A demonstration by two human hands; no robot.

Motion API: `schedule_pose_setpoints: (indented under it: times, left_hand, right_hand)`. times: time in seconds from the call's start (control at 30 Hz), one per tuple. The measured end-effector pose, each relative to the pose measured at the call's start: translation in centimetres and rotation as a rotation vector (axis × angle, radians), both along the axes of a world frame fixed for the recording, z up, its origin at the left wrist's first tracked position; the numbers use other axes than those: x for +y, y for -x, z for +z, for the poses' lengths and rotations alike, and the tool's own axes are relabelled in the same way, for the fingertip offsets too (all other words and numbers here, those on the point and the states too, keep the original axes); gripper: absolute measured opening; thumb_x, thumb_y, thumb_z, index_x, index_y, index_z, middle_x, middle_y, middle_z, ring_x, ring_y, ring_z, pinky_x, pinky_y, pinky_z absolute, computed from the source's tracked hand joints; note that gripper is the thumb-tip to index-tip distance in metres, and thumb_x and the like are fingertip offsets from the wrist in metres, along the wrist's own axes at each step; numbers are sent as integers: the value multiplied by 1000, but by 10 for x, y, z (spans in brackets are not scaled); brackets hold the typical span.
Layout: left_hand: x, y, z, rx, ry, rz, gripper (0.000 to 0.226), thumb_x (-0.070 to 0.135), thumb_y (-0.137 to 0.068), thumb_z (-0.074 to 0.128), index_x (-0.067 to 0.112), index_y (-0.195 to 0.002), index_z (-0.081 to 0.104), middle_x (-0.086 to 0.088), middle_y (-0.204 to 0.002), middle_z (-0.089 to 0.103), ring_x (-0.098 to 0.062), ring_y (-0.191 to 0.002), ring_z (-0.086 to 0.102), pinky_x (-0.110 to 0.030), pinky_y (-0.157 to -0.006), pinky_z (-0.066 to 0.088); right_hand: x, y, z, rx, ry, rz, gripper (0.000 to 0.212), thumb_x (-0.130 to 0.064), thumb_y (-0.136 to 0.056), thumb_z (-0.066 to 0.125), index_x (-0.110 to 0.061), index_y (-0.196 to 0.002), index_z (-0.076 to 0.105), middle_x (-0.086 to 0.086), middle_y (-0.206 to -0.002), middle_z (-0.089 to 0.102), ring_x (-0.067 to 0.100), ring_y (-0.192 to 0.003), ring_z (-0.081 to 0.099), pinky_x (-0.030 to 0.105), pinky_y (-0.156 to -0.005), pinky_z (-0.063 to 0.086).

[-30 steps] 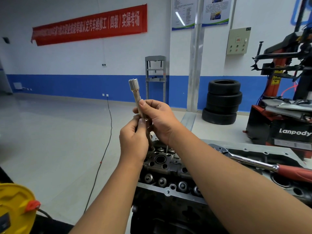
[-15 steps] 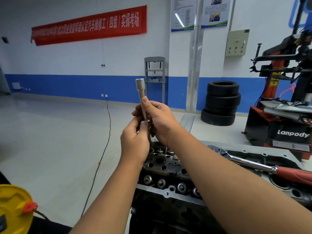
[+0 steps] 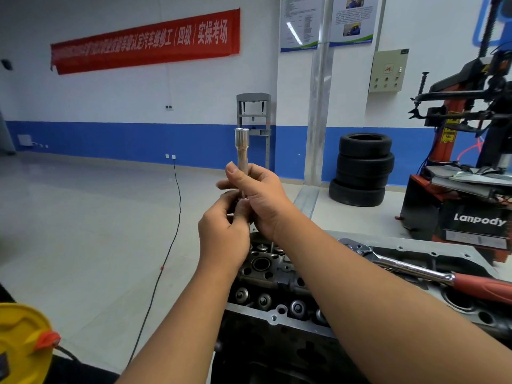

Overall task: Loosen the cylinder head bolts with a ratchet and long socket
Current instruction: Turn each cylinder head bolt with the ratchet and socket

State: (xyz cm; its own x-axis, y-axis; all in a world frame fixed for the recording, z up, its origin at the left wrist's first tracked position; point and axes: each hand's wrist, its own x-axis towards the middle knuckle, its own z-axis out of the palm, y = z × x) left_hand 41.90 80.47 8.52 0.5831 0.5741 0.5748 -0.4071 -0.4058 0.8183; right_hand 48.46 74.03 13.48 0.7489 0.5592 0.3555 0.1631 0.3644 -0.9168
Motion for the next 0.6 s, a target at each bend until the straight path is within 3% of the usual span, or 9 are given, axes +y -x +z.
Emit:
schedule_pose_setpoints:
  times: [0.07, 0.2, 0.33, 0.4, 0.5, 0.6]
  left_hand:
    - [0, 0, 0, -5, -25, 25, 20, 17, -102, 65, 37, -101, 69, 11, -90, 75, -13, -83, 73, -42, -80, 62]
    - [4, 1, -1, -28, -20, 96, 26, 20, -94, 78, 43, -90, 65, 18, -82, 73, -1, -71, 70, -22, -62, 56]
    - [3, 1, -1, -28, 44, 33, 23, 26, -103, 66, 47, -96, 69, 15, -86, 77, -6, -78, 74, -37, -75, 63]
    - [2, 0, -1, -15, 48, 12, 32, 20, -107, 59, 48, -97, 69, 18, -88, 77, -4, -83, 74, -35, -79, 62]
    - [4, 1, -1, -37, 45, 58, 28, 14, -101, 68, 42, -98, 68, 23, -87, 75, 2, -82, 72, -32, -79, 61]
    - [6, 2, -2, -52, 38, 105, 30, 18, -91, 81, 43, -91, 64, 26, -87, 73, 0, -77, 71, -43, -75, 65]
  right_hand:
    - [-1, 0, 0, 8, -26, -1, 28, -33, -87, 82, -14, -95, 64, 11, -95, 79, 18, -80, 75, 49, -79, 62]
    - [1, 2, 0, 46, -58, 47, 25, -31, -92, 78, -12, -87, 62, 14, -93, 77, 22, -77, 74, 47, -72, 63]
    - [3, 5, 1, 9, -17, 41, 29, -39, -98, 69, -12, -86, 66, 12, -96, 76, 18, -74, 69, 45, -73, 59]
    - [2, 5, 2, -46, 28, 11, 35, -45, -100, 64, -14, -86, 70, 9, -97, 77, 16, -76, 67, 44, -76, 56]
    - [1, 6, 2, -8, 21, 55, 39, -45, -101, 62, -9, -93, 73, 11, -96, 77, 21, -82, 71, 48, -83, 60]
    - [1, 6, 0, 16, -25, 90, 26, -34, -96, 73, -8, -98, 68, 14, -98, 76, 24, -84, 73, 47, -77, 64]
